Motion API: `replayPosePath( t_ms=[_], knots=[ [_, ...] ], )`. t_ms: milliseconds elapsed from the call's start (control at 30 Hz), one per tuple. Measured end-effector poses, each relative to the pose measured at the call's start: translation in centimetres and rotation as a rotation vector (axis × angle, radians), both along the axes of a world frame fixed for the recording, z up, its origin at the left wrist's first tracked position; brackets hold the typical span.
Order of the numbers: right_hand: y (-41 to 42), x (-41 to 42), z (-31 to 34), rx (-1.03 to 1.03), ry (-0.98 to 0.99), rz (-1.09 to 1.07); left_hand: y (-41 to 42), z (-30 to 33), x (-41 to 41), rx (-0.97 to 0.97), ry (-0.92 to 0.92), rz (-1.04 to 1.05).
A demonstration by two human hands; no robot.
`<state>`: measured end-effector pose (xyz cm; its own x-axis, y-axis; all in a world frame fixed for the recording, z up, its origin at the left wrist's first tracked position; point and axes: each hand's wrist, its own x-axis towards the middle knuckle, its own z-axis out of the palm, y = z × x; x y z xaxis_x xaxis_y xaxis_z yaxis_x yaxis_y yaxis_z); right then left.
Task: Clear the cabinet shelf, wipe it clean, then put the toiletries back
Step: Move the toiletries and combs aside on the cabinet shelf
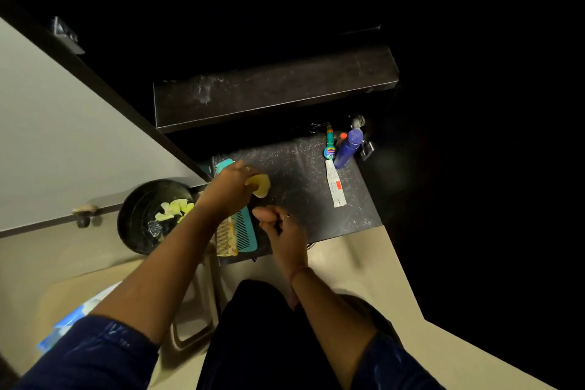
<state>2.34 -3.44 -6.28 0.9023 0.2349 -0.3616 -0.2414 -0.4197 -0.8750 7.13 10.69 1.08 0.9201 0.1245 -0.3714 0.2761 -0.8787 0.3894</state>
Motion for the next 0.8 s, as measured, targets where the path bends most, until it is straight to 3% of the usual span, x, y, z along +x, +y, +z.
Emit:
replayPosePath(
  t_ms=[300,567,800],
  knots=[
    [0.1,-0.4,-0.5,-0.002,-0.004,0.045,0.3,-0.1,-1.2,0.015,0.112,-0.076],
    [0.2,-0.4,-1.0,-0.042,-0.001,0.066,0.1,0.1,-1.5,-0.004,0.099,-0.081],
    [-4.5,1.6,-1.4,-0.204,-0.083,-0.164,1.5,0.4,-1.6,-0.05,0.15,-0.11]
  ],
)
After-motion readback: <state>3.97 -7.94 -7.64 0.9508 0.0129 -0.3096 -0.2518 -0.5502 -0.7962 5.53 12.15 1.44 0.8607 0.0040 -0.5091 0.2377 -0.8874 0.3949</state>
